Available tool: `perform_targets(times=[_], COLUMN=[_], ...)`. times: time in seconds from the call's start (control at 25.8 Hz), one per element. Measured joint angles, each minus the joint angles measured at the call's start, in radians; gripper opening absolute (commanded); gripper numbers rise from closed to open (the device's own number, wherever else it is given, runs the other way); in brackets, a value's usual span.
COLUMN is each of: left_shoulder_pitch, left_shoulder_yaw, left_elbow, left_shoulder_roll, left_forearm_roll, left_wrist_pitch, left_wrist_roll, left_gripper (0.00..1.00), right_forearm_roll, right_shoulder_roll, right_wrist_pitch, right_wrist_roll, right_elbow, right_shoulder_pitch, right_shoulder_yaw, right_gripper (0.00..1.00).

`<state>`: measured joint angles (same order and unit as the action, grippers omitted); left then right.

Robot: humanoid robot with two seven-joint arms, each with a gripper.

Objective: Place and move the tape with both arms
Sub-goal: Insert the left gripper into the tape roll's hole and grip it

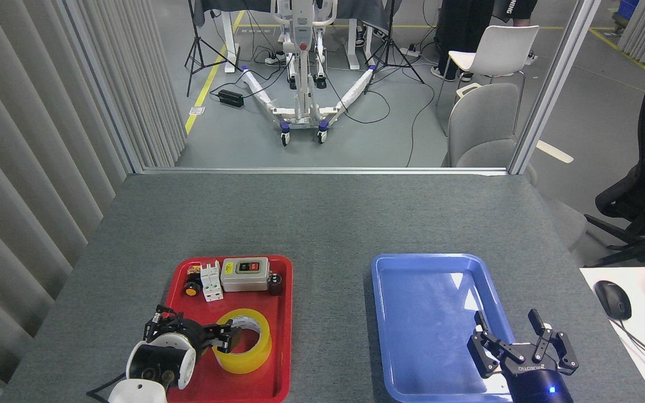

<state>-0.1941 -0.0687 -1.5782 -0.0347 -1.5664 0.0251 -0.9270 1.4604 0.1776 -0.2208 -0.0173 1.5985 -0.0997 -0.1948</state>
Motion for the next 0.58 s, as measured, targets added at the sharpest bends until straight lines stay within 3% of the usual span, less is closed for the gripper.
perform_targets(times=[0.58], left_shoulder_pitch=[-0.042], left_shoulder_yaw=[-0.037], left_elbow=[0.137], left_shoulder_roll=[0.002], left_forearm_roll=[0.004], left_wrist_pitch=[0.005], left_wrist_roll=[-0.001], left_gripper=[1.0], right_forearm_roll=[0.0], right_shoulder_roll=[0.001], right_wrist_pitch=[0.003], right_wrist_roll=[0.008], right_elbow=[-0.016], right_shoulder_pitch=[-0.003], right_shoulder_yaw=[0.0], right_gripper=[1.0])
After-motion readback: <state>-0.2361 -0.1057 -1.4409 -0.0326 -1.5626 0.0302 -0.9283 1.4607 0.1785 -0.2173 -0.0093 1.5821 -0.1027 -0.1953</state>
